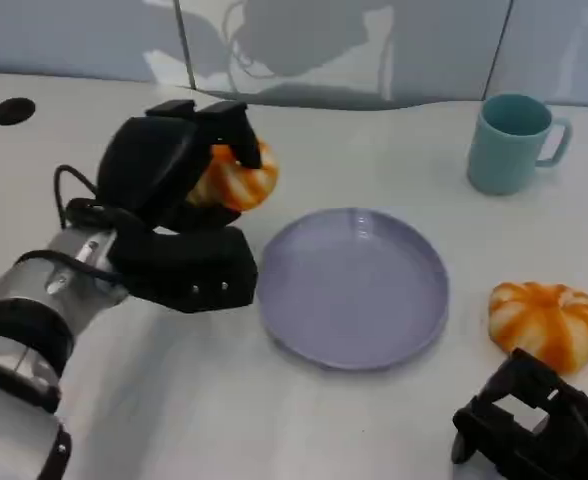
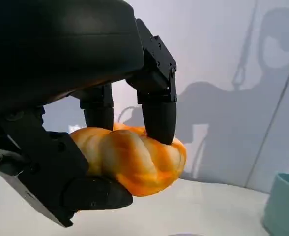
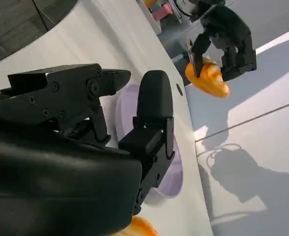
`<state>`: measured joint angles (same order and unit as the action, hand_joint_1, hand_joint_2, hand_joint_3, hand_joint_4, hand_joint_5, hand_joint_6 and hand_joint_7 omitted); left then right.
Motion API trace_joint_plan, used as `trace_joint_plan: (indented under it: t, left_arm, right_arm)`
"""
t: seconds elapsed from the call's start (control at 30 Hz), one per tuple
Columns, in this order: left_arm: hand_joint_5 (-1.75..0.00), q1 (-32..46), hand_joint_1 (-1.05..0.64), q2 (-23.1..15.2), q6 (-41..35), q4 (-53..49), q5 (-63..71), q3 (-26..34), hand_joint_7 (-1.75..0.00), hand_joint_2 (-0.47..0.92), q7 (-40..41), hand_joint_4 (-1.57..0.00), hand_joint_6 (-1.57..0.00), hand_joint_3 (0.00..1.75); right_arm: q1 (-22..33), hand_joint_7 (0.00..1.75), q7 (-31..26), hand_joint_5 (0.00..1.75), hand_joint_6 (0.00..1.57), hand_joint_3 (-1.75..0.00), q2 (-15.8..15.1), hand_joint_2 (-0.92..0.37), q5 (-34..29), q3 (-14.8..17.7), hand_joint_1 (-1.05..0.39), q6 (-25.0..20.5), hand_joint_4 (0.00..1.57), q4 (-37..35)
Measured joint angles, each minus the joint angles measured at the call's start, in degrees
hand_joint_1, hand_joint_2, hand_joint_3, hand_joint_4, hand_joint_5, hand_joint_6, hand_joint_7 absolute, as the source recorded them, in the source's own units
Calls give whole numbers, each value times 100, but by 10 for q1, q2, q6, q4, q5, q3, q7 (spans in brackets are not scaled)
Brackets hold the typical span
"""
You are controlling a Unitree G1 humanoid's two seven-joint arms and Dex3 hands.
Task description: Grasp the bread from the table and place it into the plate.
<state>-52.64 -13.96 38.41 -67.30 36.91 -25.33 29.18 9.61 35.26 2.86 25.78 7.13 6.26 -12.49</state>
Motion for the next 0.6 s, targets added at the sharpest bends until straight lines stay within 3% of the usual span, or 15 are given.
trace_joint_plan:
  t: [0.2,0.33,0.6]
  left_arm:
    - [-175,-20,-13,21,6,4,13,-16,-175,44,0,-80,-69,116]
    - [-175,-29,-17,34,11,7,16,-21,-175,47,-11,-93,-71,119]
    - [-175,-34,-18,56,26,7,19,-24,-175,47,-36,-94,-71,121]
  right_arm:
    - [-2,141,-3,158,67,-9,0,-92,-3,0,-67,0,75,-1]
    - [-1,141,-3,158,66,-10,1,-92,-3,0,-67,0,75,-2]
    - [-1,142,-3,159,66,-10,3,-92,-3,-2,-67,3,74,-2]
